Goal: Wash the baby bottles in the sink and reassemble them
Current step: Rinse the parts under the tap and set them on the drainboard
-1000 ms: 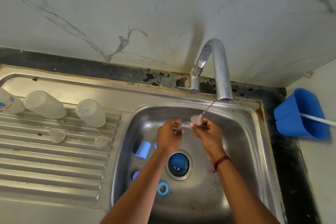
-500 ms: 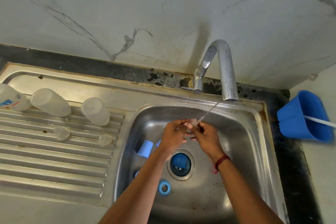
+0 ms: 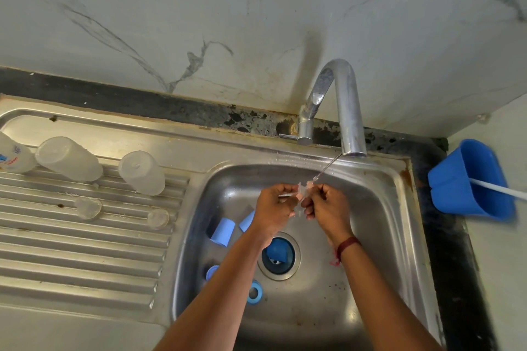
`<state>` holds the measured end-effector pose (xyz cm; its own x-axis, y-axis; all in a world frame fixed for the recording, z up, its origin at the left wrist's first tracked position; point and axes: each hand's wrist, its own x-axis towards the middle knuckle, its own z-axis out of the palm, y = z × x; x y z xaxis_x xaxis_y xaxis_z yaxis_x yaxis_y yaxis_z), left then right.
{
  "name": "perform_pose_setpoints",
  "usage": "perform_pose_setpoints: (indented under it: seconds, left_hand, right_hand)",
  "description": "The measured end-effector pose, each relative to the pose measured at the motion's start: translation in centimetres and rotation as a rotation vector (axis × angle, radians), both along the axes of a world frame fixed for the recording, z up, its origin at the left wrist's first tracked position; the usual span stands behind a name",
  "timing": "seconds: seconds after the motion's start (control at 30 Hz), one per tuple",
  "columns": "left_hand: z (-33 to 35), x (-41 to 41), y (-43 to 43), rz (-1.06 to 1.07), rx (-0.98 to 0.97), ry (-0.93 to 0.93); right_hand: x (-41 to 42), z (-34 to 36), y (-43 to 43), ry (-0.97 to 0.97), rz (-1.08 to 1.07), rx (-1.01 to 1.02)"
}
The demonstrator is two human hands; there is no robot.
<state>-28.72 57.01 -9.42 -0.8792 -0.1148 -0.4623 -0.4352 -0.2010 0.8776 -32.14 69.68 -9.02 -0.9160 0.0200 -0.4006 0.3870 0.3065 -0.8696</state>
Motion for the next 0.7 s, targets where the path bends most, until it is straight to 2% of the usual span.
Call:
perform_pose_setpoints:
  seconds: [0.2, 0.37, 0.47, 0.57, 0.7]
  left_hand:
    - [0.8, 0.0, -0.2, 0.155, 0.206, -0.128]
    - [0.9, -0.1, -0.4, 0.159, 0.194, -0.163]
    - [1.2, -0.4, -0.2, 0.158, 0.125, -0.166]
    - [1.8, -0.7, -0.1, 0.127, 0.11, -0.158]
    - [2.8, -0.9, 0.2, 0.058, 0.166, -0.208]
  right_hand:
    - [0.4, 0.5, -0.4, 0.058, 0.083, 0.004]
    - [0.9, 0.9, -0.6, 0.131, 0.193, -0.069]
    - [0.9, 0.9, -0.6, 0.186, 0.211, -0.034]
    - [0.7, 0.7, -0.4, 0.268, 0.151, 0.054]
    - [0.5, 1.0, -0.3, 0.217, 0.047, 0.019]
